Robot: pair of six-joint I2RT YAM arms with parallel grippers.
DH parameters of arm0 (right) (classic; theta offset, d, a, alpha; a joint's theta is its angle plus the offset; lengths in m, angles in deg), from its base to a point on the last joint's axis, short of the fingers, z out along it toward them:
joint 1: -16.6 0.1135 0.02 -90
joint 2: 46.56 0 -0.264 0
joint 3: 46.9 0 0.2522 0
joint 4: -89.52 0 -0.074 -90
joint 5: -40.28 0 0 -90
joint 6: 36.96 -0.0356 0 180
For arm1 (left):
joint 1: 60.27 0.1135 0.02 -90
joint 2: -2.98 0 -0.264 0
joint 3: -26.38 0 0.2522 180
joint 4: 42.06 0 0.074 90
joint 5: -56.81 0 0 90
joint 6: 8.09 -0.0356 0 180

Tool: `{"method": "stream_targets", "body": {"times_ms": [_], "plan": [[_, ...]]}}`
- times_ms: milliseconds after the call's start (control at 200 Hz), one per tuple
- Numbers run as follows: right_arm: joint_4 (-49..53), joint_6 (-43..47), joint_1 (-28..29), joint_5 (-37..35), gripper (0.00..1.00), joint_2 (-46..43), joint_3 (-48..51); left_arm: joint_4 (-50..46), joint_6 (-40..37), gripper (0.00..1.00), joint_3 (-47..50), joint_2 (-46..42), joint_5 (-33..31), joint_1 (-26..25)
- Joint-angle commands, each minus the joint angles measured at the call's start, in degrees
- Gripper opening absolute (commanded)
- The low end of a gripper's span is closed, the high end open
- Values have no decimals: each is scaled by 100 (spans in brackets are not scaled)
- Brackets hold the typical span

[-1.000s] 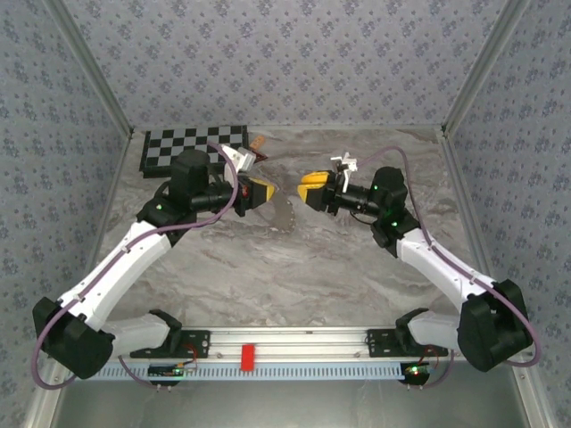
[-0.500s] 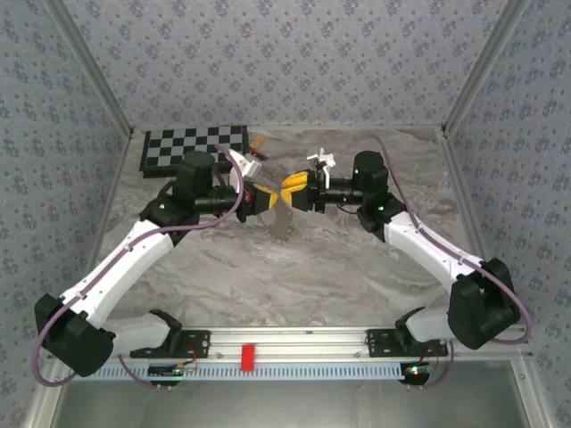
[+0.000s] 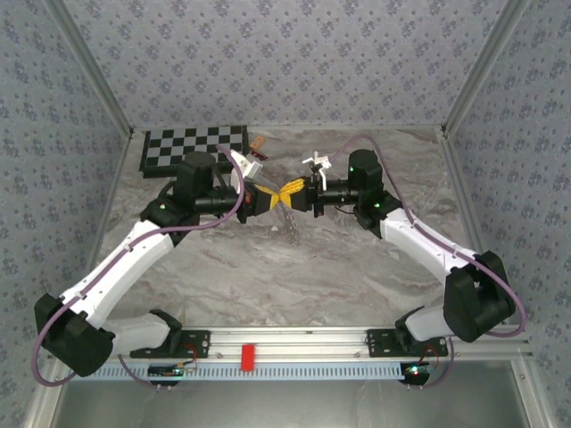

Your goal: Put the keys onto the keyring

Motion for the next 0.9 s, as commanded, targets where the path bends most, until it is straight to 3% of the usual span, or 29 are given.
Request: {"method": "stream_targets", "body": {"times_ms": [0, 40, 165, 195, 290, 310, 470, 650, 745, 895], "plan": [[-148, -92, 16, 132, 5, 6, -109, 171, -152, 0, -130, -90, 199, -44], [-204, -125, 17, 106, 0, -4, -80, 178, -139, 0, -125, -91, 182, -48], [-480, -398, -18, -53, 0, -26, 40, 264, -33, 1, -102, -150, -60, -43], [-690, -536, -39, -107, 0, -27, 88, 343, 42, 9, -66, -198, -158, -44], [-1614, -1258, -109, -375, 0, -19, 364, 807, 332, 45, 151, -452, -484, -31], [-1836, -1450, -123, -432, 0, 1, 434, 960, 401, 48, 219, -529, -550, -27], [-3747, -2991, -194, -796, 0, 291, 804, 2289, 1111, 52, 976, -1112, -1095, 1], [-5488, -4174, -277, -1240, 0, 768, 1004, 2555, 1354, 51, 1199, -1227, -1173, 28], [-5862, -4564, -319, -1386, 0, 949, 998, 2635, 1453, 49, 1245, -1194, -1156, 34], [-5863, -4370, -292, -1550, 0, 882, 1090, 2752, 1516, 46, 1305, -1124, -1138, 51]]}}
